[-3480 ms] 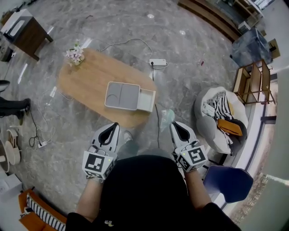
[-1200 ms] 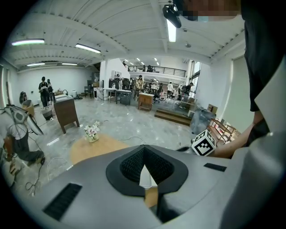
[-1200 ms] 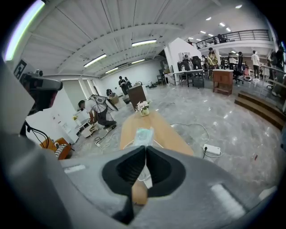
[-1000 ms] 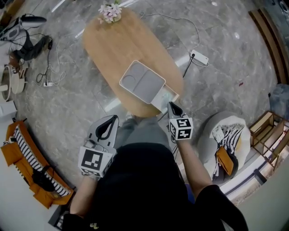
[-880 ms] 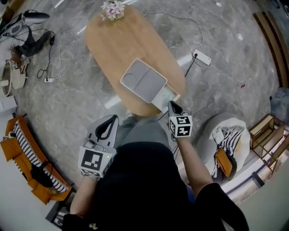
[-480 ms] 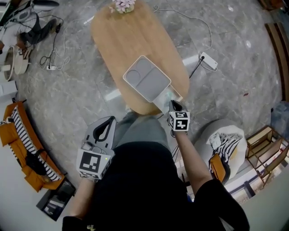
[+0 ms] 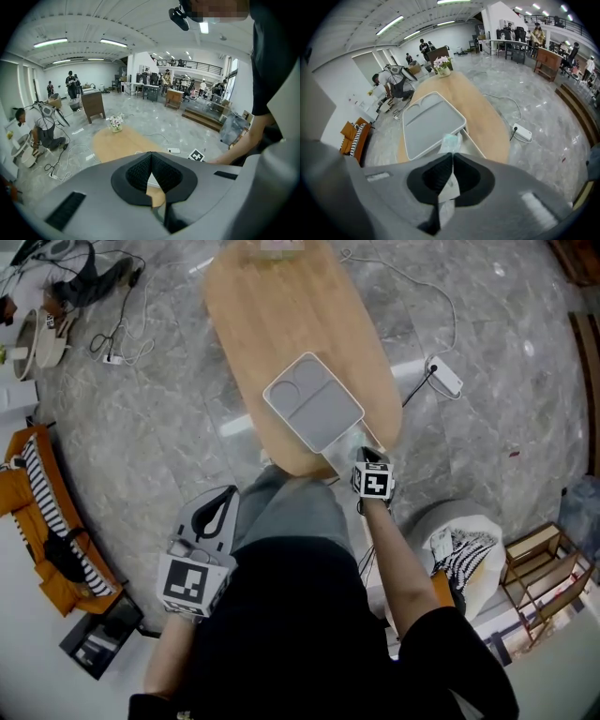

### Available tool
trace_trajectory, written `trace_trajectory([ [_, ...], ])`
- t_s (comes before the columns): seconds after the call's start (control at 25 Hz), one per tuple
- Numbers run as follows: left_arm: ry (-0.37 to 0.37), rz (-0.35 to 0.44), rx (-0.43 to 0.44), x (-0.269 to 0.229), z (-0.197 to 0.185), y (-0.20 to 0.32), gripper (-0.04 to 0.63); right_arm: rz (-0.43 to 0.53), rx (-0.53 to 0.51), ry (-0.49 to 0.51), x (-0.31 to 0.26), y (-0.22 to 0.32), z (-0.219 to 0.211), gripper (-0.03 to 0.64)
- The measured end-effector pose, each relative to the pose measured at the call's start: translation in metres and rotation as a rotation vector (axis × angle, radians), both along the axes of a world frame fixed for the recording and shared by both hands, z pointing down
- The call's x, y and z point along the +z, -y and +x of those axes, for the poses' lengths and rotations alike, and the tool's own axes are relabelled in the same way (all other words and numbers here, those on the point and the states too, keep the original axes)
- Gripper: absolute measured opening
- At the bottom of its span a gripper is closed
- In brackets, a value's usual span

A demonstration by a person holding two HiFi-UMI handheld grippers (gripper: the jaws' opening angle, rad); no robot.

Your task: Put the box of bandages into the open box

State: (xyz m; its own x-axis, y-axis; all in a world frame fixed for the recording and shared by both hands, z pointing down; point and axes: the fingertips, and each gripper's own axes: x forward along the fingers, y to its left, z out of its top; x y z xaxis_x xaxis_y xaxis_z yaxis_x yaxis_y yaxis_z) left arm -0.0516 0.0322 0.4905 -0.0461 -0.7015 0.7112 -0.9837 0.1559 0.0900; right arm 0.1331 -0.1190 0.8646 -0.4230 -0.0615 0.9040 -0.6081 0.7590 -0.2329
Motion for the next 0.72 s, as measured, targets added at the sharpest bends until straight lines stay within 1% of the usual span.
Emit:
trace_trajectory([
  [0.08,0.001,-0.006,-0.003,0.002,0.001,-0.004,0.014,-0.012,0.007,-0.015,0.009,0.002,0.000,0.005],
  [0.2,-0.012,-0.018,-0.030,0.004,0.003,-0.007,0.014,-0.026,-0.021,-0.048,0.024,0.001,0.000,0.006],
  [0.28,0.008,-0.008,-0.005,0.006,0.002,-0.009,0.014,-0.036,-0.032,-0.074,0.033,0.000,0.000,0.006],
  [0.32,0.007,-0.009,-0.007,0.007,0.002,-0.010,0.014,-0.042,-0.033,-0.084,0.037,0.000,0.001,0.006],
  [0.44,-0.038,-0.037,-0.078,0.006,0.005,-0.012,0.014,-0.053,-0.042,-0.112,0.048,-0.003,0.005,0.007],
  [0.48,-0.045,-0.040,-0.089,0.007,0.006,-0.013,0.014,-0.054,-0.050,-0.123,0.051,-0.003,0.006,0.008],
  [0.6,-0.045,-0.040,-0.088,0.007,0.006,-0.017,0.014,-0.058,-0.058,-0.147,0.058,-0.005,0.007,0.012],
  [0.72,-0.053,-0.044,-0.092,0.008,0.006,-0.019,0.014,-0.066,-0.058,-0.148,0.062,-0.007,0.003,0.014],
])
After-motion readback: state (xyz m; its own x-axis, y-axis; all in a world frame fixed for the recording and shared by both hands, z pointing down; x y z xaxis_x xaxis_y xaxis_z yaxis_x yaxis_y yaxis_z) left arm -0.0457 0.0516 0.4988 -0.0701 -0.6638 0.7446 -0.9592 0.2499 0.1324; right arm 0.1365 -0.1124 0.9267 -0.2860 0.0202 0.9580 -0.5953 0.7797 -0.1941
